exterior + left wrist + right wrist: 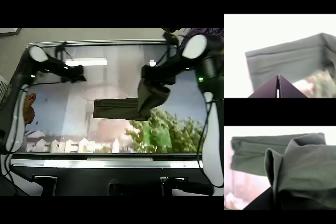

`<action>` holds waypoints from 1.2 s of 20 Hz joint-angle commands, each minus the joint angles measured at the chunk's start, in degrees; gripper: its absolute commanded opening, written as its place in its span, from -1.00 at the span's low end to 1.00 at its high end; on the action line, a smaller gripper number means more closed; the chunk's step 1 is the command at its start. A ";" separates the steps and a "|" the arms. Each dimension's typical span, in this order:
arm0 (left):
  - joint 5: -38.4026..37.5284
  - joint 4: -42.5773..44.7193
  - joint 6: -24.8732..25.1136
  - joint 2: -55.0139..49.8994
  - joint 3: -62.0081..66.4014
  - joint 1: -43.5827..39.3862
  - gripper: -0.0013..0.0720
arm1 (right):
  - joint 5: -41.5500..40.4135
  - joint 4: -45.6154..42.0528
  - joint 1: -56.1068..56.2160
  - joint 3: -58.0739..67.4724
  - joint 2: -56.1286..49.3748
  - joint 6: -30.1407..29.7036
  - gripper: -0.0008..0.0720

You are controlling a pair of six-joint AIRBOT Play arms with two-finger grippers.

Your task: Fold the clothes and pants, and hang the long-sleeved shirts on hangers.

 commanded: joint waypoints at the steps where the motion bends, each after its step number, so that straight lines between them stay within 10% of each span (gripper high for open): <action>1: -6.84 4.59 0.50 5.97 -0.02 8.35 -0.93 | -3.54 -0.55 8.28 0.07 -5.09 5.38 -0.90; 11: -8.70 4.57 0.50 8.39 -0.07 15.87 -0.92 | -15.34 8.85 15.37 0.07 -16.83 9.64 -0.88; 17: -8.70 4.57 0.48 8.39 -0.26 15.82 -0.92 | -21.77 19.78 15.37 1.62 -16.52 2.91 0.27; 24: -8.70 4.57 0.48 8.39 -0.48 15.82 -0.92 | -16.46 12.09 6.05 9.18 -8.02 -0.22 0.54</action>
